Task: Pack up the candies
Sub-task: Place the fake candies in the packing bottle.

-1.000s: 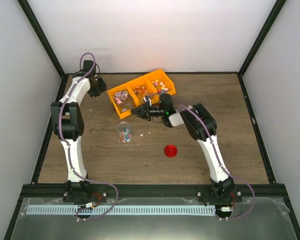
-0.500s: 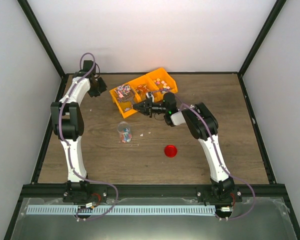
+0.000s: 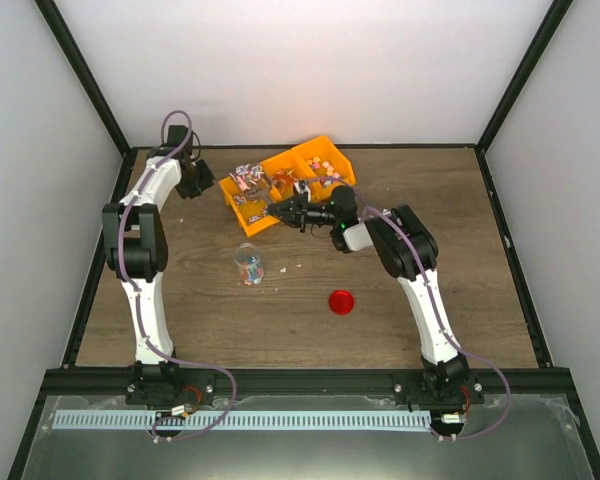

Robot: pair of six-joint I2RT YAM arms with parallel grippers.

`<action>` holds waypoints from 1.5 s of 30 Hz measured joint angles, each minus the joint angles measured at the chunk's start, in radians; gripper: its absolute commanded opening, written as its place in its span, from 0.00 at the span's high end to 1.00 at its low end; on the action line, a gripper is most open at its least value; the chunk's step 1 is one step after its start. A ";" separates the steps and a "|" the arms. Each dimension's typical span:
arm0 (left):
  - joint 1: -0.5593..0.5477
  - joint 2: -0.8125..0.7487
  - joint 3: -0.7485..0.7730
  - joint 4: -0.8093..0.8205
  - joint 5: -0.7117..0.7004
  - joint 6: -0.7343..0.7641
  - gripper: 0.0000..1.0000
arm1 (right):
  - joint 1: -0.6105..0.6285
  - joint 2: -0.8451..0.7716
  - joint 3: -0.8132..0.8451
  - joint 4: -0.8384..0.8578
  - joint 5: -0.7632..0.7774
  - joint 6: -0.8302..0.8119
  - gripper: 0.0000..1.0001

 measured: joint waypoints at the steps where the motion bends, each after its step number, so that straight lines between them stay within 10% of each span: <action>1: 0.000 0.000 -0.002 0.000 0.000 0.001 0.70 | -0.001 -0.004 -0.009 0.000 -0.002 -0.003 0.99; 35: 0.004 -0.076 -0.060 0.008 0.000 0.013 0.71 | -0.067 -0.328 -0.470 0.113 -0.109 -0.131 0.99; 45: 0.004 -0.138 -0.144 0.020 -0.012 0.019 0.70 | -0.092 -0.610 -0.613 -0.124 -0.188 -0.272 0.99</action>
